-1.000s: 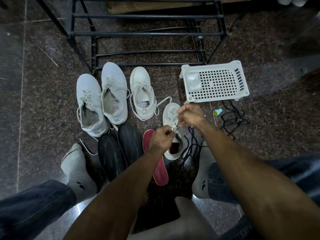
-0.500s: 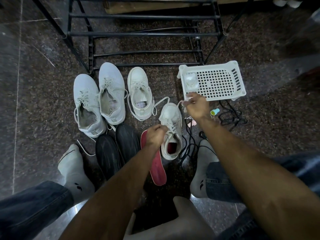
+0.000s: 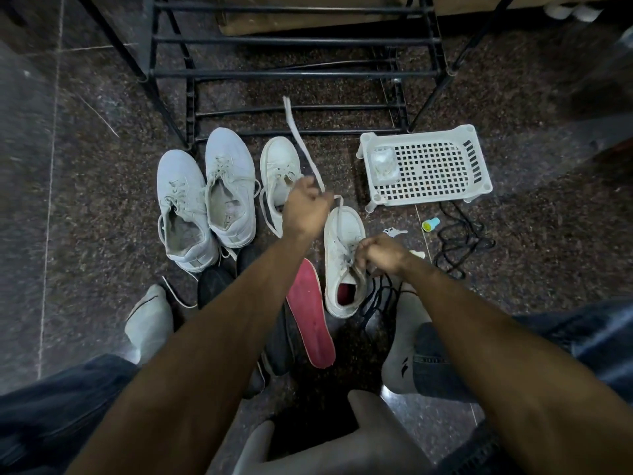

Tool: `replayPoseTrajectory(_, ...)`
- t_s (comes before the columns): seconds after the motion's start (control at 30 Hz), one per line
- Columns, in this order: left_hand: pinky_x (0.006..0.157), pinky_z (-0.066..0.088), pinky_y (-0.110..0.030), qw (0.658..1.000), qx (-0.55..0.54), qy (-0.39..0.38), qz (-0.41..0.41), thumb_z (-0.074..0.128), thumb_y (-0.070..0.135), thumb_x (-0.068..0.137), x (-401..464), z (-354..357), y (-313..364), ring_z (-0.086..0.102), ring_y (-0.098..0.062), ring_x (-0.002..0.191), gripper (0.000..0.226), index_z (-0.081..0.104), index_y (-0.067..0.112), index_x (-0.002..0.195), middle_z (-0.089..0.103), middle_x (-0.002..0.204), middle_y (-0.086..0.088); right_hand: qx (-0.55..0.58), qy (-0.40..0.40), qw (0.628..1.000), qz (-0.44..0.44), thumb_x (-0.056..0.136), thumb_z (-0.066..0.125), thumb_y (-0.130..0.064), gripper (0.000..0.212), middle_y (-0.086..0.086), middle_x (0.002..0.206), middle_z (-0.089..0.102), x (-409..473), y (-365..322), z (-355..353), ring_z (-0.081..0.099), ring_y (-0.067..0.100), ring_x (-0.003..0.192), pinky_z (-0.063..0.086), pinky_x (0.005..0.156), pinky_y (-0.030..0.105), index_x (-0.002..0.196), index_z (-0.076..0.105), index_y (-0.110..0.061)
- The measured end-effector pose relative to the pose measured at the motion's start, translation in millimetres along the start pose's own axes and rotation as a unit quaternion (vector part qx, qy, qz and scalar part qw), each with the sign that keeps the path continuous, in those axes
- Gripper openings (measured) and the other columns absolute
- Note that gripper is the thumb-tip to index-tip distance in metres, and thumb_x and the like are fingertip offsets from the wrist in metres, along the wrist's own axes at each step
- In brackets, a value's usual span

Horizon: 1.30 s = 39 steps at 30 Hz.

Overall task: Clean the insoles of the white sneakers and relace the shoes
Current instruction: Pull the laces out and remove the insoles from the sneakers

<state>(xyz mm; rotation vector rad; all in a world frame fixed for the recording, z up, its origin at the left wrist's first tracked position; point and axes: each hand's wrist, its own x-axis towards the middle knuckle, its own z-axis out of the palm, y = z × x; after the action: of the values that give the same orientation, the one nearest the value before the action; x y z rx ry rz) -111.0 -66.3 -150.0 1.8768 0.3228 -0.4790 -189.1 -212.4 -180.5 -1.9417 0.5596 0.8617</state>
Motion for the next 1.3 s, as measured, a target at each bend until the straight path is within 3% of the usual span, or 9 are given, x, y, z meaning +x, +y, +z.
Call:
replayPoseTrajectory(0.13, 0.067, 0.048, -0.026, 0.99, 0.072, -0.098, -0.074, 0.064, 0.003, 0.083, -19.6, 11.3, -66.6, 0.054, -0.014, 0.071, 0.044, 0.049, 0.0, 0.125, 0.057, 0.088, 0.0, 0.221, -0.057, 0.971, -0.072, 0.082, 0.045, 0.0, 0.016, 0.004, 0.075, 0.061, -13.1, -36.5, -33.4, 0.058, 0.018, 0.074, 0.047, 0.055, 0.027, 0.073, 0.051, -0.012)
replayPoseTrajectory(0.27, 0.072, 0.051, -0.028, 0.977, 0.152, -0.132, -0.072, 0.073, 0.014, 0.081, -43.8, 20.3, -100.1, 0.064, -0.018, 0.08, 0.041, 0.056, 0.013, 0.118, 0.069, 0.099, -0.007, 0.386, 0.112, 0.905, -0.14, 0.086, 0.041, -0.001, 0.018, 0.004, 0.062, 0.053, -15.3, -73.9, -61.3, 0.05, 0.015, 0.057, 0.043, 0.052, 0.026, 0.075, 0.05, -0.012)
replayPoseTrajectory(0.37, 0.059, 0.045, -0.023, 0.964, 0.228, -0.123, -0.057, 0.07, 0.03, 0.086, -50.9, 21.6, -97.3, 0.063, -0.017, 0.081, 0.039, 0.054, 0.021, 0.12, 0.07, 0.102, -0.003, 0.178, 0.214, 0.956, -0.091, 0.088, 0.053, -0.005, 0.008, 0.002, 0.072, 0.058, 0.9, -64.0, -56.4, 0.055, 0.014, 0.06, 0.049, 0.058, 0.032, 0.09, 0.058, -0.011)
replayPoseTrajectory(0.47, 0.068, 0.041, -0.023, 0.947, 0.296, -0.106, -0.058, 0.066, 0.041, 0.086, -50.3, 26.4, -90.6, 0.062, -0.021, 0.091, 0.04, 0.054, 0.025, 0.12, 0.067, 0.108, -0.002, -0.142, 0.177, 0.974, -0.001, 0.081, 0.065, -0.022, 0.053, 0.008, 0.119, 0.056, 9.0, -22.8, -24.1, 0.06, 0.027, 0.101, 0.052, 0.084, 0.042, 0.132, 0.047, -0.019)
replayPoseTrajectory(0.6, 0.072, 0.041, -0.028, 0.917, 0.386, -0.101, -0.022, 0.065, 0.045, 0.087, -50.3, 33.8, -87.1, 0.062, -0.026, 0.1, 0.037, 0.056, 0.025, 0.116, 0.064, 0.111, -0.004, -0.265, 0.096, 0.959, 0.029, 0.079, 0.067, -0.031, 0.07, 0.008, 0.135, 0.043, -8.9, 21.6, 35.4, 0.053, 0.035, 0.118, 0.048, 0.091, 0.044, 0.139, 0.032, -0.025)
replayPoseTrajectory(0.77, 0.076, 0.046, -0.035, 0.882, 0.455, -0.112, 0.046, 0.058, 0.032, 0.089, -44.3, 28.9, -88.0, 0.062, -0.033, 0.102, 0.039, 0.047, 0.02, 0.125, 0.064, 0.113, -0.011, -0.184, 0.184, 0.965, 0.026, 0.087, 0.064, -0.019, 0.062, 0.014, 0.109, 0.065, -15.8, 40.0, 56.7, 0.063, 0.034, 0.097, 0.043, 0.071, 0.035, 0.138, 0.029, -0.019)
replayPoseTrajectory(1.03, 0.082, 0.051, -0.045, 0.889, 0.444, -0.093, 0.057, 0.054, 0.022, 0.09, -43.0, 5.8, -101.0, 0.06, -0.03, 0.099, 0.03, 0.041, 0.024, 0.116, 0.053, 0.113, -0.004, -0.057, 0.206, 0.973, 0.085, 0.082, 0.064, -0.015, 0.064, 0.016, 0.126, 0.059, -5.9, 40.6, 30.2, 0.057, 0.038, 0.112, 0.049, 0.093, 0.042, 0.141, 0.04, -0.023)
replayPoseTrajectory(1.17, 0.114, 0.026, -0.053, 0.774, 0.568, -0.112, 0.255, 0.054, 0.013, 0.089, -46.7, 17.0, -111.0, 0.036, -0.027, 0.131, 0.029, 0.055, 0.023, 0.115, 0.038, 0.13, -0.004, -0.083, 0.203, 0.972, 0.087, 0.084, 0.064, -0.019, 0.052, 0.015, 0.119, 0.063, -2.5, 40.4, 34.7, 0.061, 0.036, 0.104, 0.051, 0.086, 0.039, 0.134, 0.047, -0.022)
replayPoseTrajectory(1.3, 0.115, 0.012, -0.063, 0.714, 0.631, -0.137, 0.271, 0.065, 0.029, 0.087, -31.5, 34.3, -117.0, 0.017, -0.03, 0.144, 0.035, 0.055, 0.023, 0.12, 0.026, 0.145, -0.005, -0.122, 0.184, 0.973, 0.058, 0.087, 0.065, -0.024, 0.042, 0.011, 0.108, 0.067, -6.0, 36.1, 38.9, 0.064, 0.033, 0.098, 0.046, 0.077, 0.031, 0.126, 0.052, -0.019)
